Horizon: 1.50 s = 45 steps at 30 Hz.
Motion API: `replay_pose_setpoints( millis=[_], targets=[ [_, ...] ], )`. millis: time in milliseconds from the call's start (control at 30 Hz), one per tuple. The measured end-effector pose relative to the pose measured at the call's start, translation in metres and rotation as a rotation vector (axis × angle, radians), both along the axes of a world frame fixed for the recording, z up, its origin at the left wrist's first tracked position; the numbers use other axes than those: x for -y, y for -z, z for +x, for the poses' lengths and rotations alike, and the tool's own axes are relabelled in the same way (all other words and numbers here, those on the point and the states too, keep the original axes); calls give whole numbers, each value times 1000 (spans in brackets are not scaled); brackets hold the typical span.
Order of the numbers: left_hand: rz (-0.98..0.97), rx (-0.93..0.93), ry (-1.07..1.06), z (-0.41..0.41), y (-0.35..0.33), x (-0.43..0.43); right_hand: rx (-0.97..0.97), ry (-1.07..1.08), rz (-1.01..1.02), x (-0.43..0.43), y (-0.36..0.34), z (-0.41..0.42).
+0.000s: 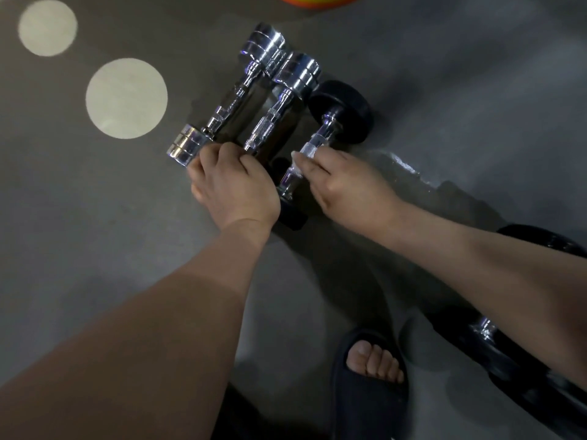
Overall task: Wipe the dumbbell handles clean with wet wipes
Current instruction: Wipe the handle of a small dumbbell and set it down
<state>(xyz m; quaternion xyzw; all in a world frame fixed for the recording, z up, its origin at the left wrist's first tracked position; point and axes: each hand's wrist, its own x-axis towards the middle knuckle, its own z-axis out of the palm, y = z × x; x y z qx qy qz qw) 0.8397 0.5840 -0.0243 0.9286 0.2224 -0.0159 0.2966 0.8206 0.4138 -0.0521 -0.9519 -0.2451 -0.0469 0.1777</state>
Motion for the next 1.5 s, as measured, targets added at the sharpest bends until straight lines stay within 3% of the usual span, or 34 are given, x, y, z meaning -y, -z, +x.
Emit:
replay_pose_setpoints(
  millis=[67,200,367,600,700,833,1067,1233,1300,1400,1500],
  targets=[
    [1,4,6,0,-1,0,31,7,-52,11,-1,9],
    [34,3,28,0,-2,1,-27,291,-137,15,-7,22],
    [98,98,146,-15,-3,13,-94,247,-91,25,-16,10],
    [-18,180,272,-65,-10,57,-111,311,58,47,-18,-17],
    [-97,96,380,-67,-15,50,-86,351,50,49,-17,-21],
    [17,-195,609,-63,-27,25,-93,367,6,45,-21,-19],
    [152,-480,613,-37,-34,13,-14,409,-86,37,-20,-6],
    [147,-593,626,-23,-35,5,19,407,-3,26,-18,-5],
    [119,-610,623,-22,-34,4,12,313,24,20,-16,-14],
    [93,-603,613,-23,-32,2,-29,-13,20,12,-18,-29],
    [70,-581,598,-23,-31,3,-7,-4,-8,23,-23,-15]
  ],
)
